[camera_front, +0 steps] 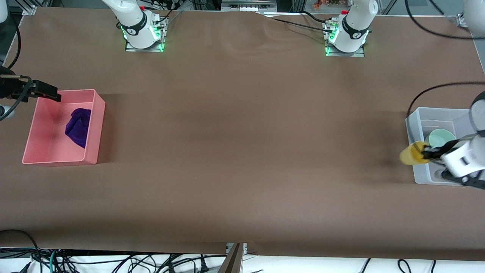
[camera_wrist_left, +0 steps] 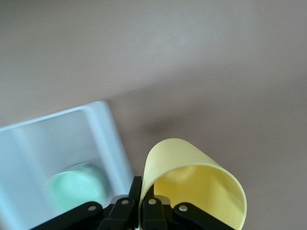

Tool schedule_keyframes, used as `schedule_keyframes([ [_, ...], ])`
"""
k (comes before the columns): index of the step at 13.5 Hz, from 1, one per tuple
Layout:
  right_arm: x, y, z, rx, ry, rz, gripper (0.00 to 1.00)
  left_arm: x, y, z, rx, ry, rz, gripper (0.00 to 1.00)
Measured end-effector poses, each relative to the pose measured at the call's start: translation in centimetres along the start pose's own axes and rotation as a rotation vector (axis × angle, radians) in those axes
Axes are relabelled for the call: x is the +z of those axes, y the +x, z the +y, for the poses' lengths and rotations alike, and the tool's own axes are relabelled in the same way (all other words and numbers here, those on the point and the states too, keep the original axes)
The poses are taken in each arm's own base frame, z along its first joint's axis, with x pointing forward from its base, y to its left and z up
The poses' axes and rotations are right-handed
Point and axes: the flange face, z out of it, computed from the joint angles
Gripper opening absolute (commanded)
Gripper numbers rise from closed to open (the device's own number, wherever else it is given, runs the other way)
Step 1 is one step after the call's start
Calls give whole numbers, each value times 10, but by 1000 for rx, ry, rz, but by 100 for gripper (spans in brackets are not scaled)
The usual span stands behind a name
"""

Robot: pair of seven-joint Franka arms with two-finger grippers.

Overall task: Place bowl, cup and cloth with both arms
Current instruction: 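Grasp the yellow cup with the left gripper and lower it into the bowl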

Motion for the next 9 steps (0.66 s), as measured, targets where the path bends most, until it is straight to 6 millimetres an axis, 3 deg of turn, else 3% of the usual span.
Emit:
schedule_keyframes([
  [2, -1, 0, 0, 0, 0, 2, 100, 17, -32, -50, 89, 28, -40, 0],
  [5, -2, 1, -4, -7, 1, 4, 100, 91, -74, -120, 175, 0, -36, 0],
  [7, -2, 1, -5, -9, 1, 5, 100, 141, -93, -144, 194, -17, -21, 0],
  [9, -2, 1, -5, -8, 1, 5, 100, 176, -106, -153, 198, -34, -16, 0],
])
